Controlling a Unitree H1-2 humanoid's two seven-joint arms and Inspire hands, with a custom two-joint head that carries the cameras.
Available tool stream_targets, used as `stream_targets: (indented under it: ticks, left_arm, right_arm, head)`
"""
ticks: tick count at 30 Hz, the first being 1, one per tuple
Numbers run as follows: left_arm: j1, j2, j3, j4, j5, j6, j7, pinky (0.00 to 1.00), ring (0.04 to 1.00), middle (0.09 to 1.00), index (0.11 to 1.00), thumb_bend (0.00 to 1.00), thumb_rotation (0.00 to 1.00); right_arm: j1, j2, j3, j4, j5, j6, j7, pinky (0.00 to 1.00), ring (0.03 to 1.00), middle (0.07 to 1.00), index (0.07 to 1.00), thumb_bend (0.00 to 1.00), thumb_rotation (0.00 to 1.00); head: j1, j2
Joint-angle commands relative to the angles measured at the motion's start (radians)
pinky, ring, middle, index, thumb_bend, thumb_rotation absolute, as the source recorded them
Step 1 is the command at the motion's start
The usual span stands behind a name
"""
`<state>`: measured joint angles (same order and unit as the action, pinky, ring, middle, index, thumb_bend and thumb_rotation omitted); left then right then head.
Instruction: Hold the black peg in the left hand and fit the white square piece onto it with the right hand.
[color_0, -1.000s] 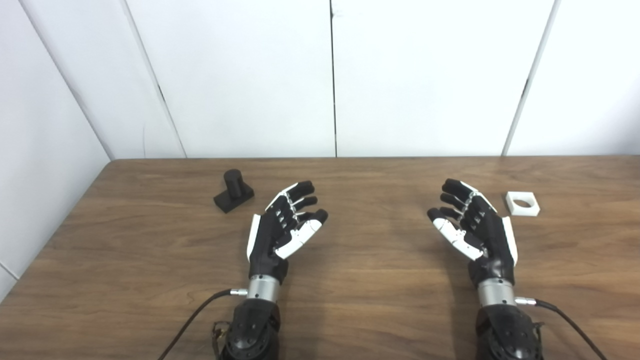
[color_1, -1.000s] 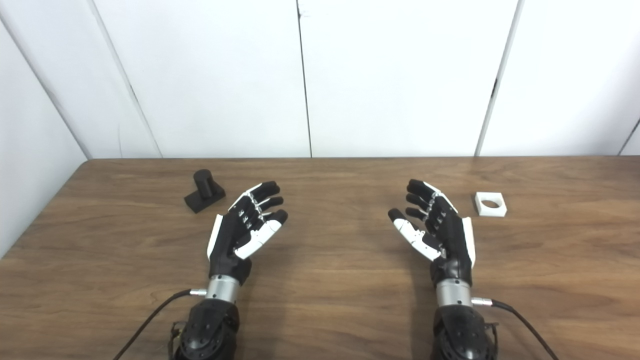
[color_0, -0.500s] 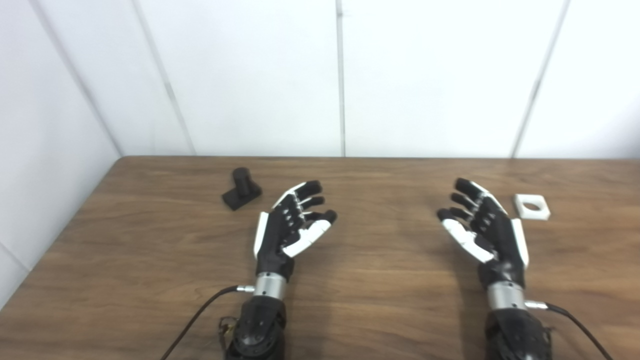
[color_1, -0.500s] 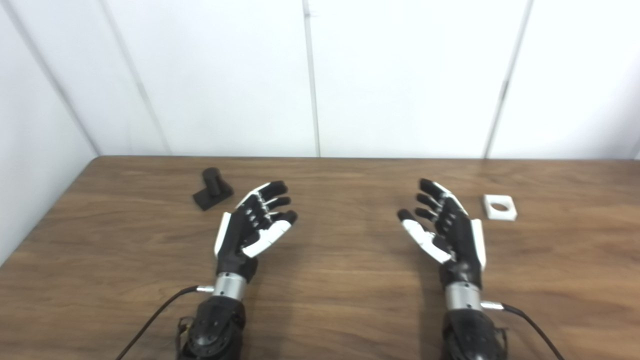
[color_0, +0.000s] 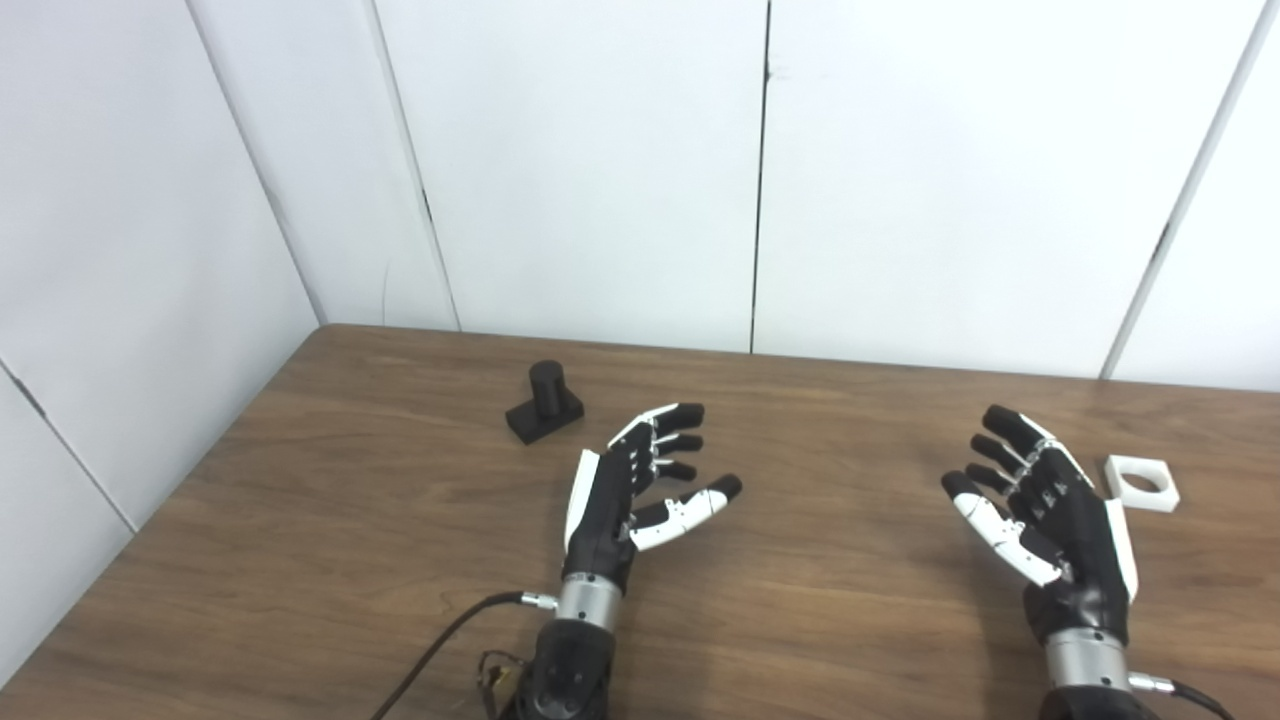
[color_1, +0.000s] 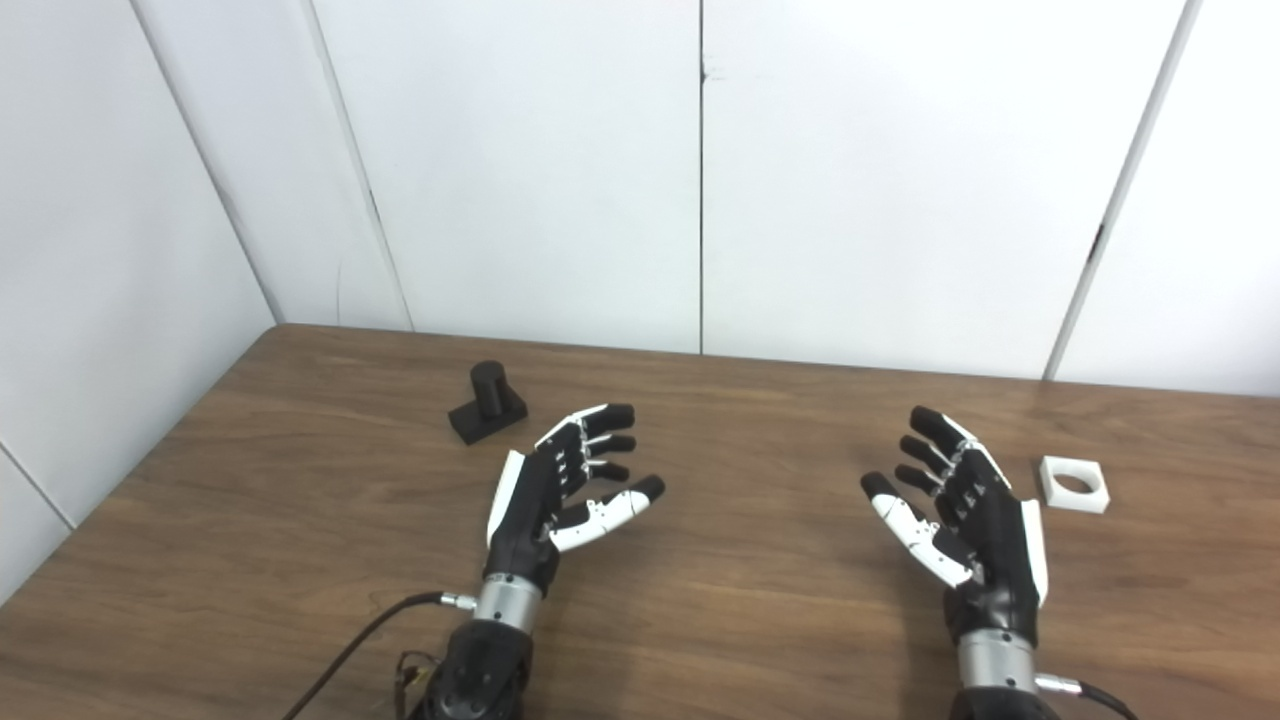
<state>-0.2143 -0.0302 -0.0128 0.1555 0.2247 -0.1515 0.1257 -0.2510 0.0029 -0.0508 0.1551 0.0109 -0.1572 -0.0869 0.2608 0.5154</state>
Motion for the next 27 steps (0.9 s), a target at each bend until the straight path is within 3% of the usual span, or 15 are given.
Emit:
stream_targets:
  ticks: [1,6,10,19,25,27]
  left_arm:
    - [-0.049,0.067,0.001,-0.105,0.098,0.068,0.007,0.59,0.737,0.8,0.724,0.73,0.2]
    - [-0.088,0.149,0.0,-0.196,0.189,0.199,-0.026,0.63,0.741,0.775,0.724,0.76,0.21]
    - [-0.126,0.223,-0.01,-0.23,0.251,0.281,-0.061,0.69,0.768,0.774,0.731,0.76,0.23]
    - [-0.188,0.358,-0.052,-0.208,0.396,0.347,-0.101,0.58,0.74,0.796,0.72,0.77,0.26]
    - [-0.237,0.42,-0.069,-0.186,0.471,0.401,-0.129,0.66,0.84,0.853,0.728,0.78,0.32]
    - [-0.257,0.44,-0.079,-0.177,0.503,0.433,-0.149,0.73,0.876,0.882,0.736,0.79,0.34]
  right_arm:
    - [-0.015,-0.02,-0.009,0.011,-0.016,-0.042,-0.004,0.7,0.78,0.814,0.762,0.61,0.16]
    - [-0.02,-0.027,-0.009,0.023,-0.031,-0.047,-0.01,0.69,0.767,0.807,0.754,0.63,0.19]
    - [-0.024,-0.026,-0.009,0.033,-0.002,-0.051,0.003,0.7,0.776,0.808,0.751,0.63,0.15]
    - [-0.024,-0.029,-0.012,0.03,0.004,-0.046,0.002,0.68,0.767,0.818,0.772,0.62,0.15]
    - [-0.019,-0.031,-0.012,0.023,-0.008,-0.036,0.0,0.69,0.772,0.823,0.771,0.6,0.13]
    - [-0.02,-0.03,-0.014,0.023,-0.001,-0.039,0.002,0.69,0.774,0.824,0.771,0.61,0.13]
  head:
    - [0.017,0.0]
    - [0.031,-0.004]
    - [0.03,-0.004]
    - [0.033,-0.004]
    - [0.031,-0.005]
    - [0.03,-0.005]
